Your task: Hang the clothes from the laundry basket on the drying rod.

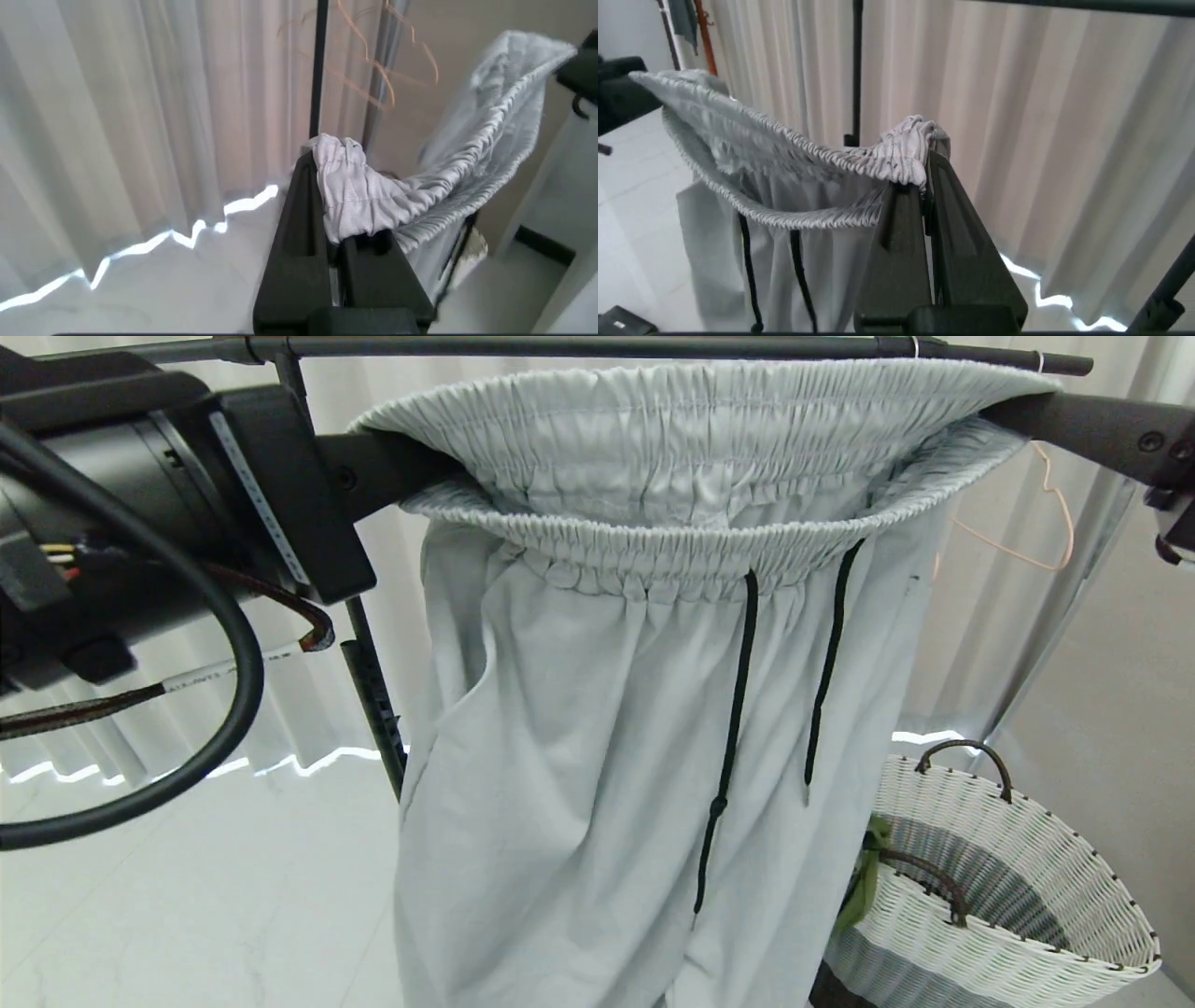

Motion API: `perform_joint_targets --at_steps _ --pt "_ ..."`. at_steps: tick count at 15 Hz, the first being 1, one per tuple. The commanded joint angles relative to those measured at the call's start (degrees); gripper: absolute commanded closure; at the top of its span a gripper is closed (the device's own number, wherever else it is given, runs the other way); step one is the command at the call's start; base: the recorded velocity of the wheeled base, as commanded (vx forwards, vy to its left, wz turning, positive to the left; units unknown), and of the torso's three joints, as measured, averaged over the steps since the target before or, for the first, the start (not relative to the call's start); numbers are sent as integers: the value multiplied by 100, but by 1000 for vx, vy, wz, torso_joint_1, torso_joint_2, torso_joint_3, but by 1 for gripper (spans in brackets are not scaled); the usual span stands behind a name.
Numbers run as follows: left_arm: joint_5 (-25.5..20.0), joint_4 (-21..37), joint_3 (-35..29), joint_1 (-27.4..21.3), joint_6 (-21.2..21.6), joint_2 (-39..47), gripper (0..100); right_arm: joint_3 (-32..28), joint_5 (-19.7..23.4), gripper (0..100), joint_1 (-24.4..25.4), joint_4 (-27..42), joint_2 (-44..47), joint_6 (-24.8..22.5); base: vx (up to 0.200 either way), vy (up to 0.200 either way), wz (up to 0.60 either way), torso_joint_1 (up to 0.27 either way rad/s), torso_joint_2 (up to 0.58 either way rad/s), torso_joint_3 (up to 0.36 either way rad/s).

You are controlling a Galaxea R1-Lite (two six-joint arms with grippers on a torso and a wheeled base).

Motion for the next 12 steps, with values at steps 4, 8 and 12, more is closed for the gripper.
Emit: perform_joint_targets --at_steps 4,8,12 --pt "28 -291 51 303 118 535 100 388 10 100 -225 115 -591 -192 0 0 0 0 0 0" --pt "28 -291 -714 514 -40 1502 100 748 397 100 -120 1029 -1496 -386 0 0 0 0 0 0" --pt "-7 -282 -1136 242 -330 1800 100 1030 704 100 311 1055 -1786 -394 0 0 0 0 0 0"
